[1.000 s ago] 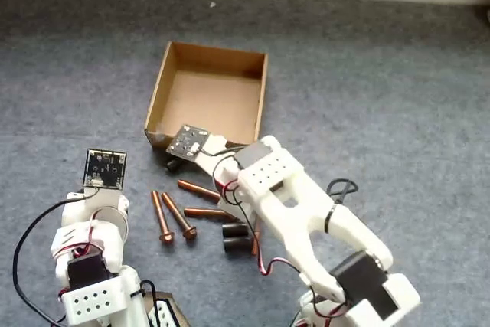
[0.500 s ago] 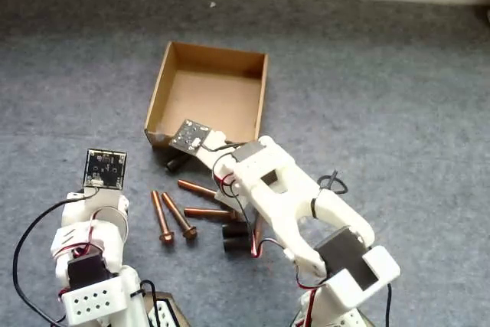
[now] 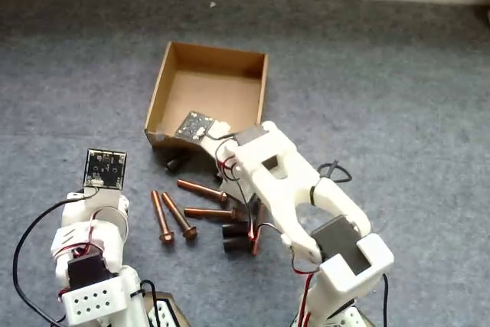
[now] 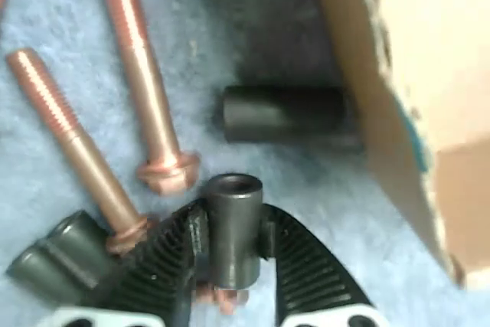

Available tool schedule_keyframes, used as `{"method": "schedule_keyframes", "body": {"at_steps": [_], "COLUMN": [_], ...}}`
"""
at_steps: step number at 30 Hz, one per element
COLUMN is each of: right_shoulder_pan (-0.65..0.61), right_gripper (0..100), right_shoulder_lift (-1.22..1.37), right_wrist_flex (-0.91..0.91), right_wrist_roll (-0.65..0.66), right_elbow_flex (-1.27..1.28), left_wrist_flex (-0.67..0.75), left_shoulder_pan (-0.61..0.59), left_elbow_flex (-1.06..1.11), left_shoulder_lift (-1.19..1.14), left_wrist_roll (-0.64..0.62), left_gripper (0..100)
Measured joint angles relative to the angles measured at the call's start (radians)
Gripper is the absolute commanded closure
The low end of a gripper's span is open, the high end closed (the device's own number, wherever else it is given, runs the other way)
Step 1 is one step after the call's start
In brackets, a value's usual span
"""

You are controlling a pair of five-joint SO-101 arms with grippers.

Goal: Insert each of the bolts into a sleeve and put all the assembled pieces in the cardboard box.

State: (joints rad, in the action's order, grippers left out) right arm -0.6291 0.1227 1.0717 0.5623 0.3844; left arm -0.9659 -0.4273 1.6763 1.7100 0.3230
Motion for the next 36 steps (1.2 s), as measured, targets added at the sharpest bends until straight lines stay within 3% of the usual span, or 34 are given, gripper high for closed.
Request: {"method": "schedule_keyframes", "body": {"at_steps": [9, 16, 20, 26, 30, 36], "right_shoulder_pan": [0.117, 0.267, 0.396, 0.502, 0.542, 0.569], "right_gripper": [99.3, 99.3, 99.3, 99.3, 99.3, 99.3], "right_shoulder_lift": [-0.393, -0.683, -0.804, -0.888, -0.895, -0.895], "right_wrist_flex": [0.218, 0.242, 0.167, -0.038, -0.161, -0.239], "right_wrist_roll": [-0.189, -0.270, -0.279, -0.365, -0.431, -0.493], "right_elbow_flex": [-0.058, 0.160, 0.345, 0.598, 0.692, 0.717], "left_wrist_flex": [0.000, 0.000, -0.005, -0.161, -0.230, -0.241], "left_shoulder_pan": [-0.002, 0.009, 0.064, 0.262, 0.390, 0.496], "left_elbow_flex": [0.000, -0.074, -0.193, -0.368, -0.431, -0.535], "left_shoulder_lift": [0.000, -0.002, -0.002, -0.002, -0.012, -0.285], "left_wrist_roll": [0.017, 0.098, 0.129, 0.275, 0.324, 0.331], "left_gripper": [92, 92, 92, 92, 86, 86]}}
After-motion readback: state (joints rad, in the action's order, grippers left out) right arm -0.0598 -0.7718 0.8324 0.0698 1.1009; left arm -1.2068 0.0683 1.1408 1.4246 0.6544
